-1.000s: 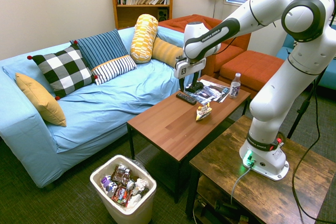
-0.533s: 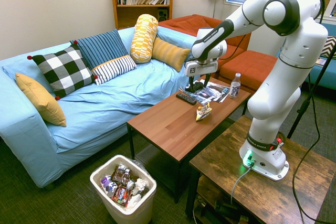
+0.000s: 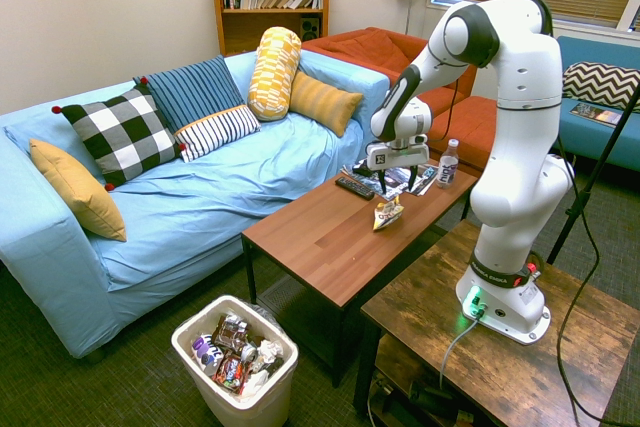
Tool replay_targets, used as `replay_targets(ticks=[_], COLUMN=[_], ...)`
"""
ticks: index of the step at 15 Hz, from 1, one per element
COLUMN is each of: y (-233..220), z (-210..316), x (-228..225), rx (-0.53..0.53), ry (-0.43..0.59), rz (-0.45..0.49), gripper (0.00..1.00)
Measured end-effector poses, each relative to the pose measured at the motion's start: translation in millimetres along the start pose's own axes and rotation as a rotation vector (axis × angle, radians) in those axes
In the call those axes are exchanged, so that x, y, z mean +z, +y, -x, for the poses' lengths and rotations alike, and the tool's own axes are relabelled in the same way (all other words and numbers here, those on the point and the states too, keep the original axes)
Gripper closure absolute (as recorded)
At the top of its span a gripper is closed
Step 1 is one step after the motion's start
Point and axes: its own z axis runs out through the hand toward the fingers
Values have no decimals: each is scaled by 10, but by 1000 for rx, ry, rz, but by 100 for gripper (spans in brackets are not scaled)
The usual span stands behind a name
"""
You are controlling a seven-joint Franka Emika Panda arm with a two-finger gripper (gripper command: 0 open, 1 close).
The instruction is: Throw the chip bag in the trash bin
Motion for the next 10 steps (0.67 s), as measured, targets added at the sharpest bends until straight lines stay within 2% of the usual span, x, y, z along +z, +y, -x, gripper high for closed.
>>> replay_targets(ticks=[5, 6, 10], y=[-228, -274, -394], z=[-143, -171, -231], x=[535, 613, 767], rx=[34, 38, 44], ry=[-27, -30, -47], rz=[58, 63, 59], gripper=[0, 100, 100])
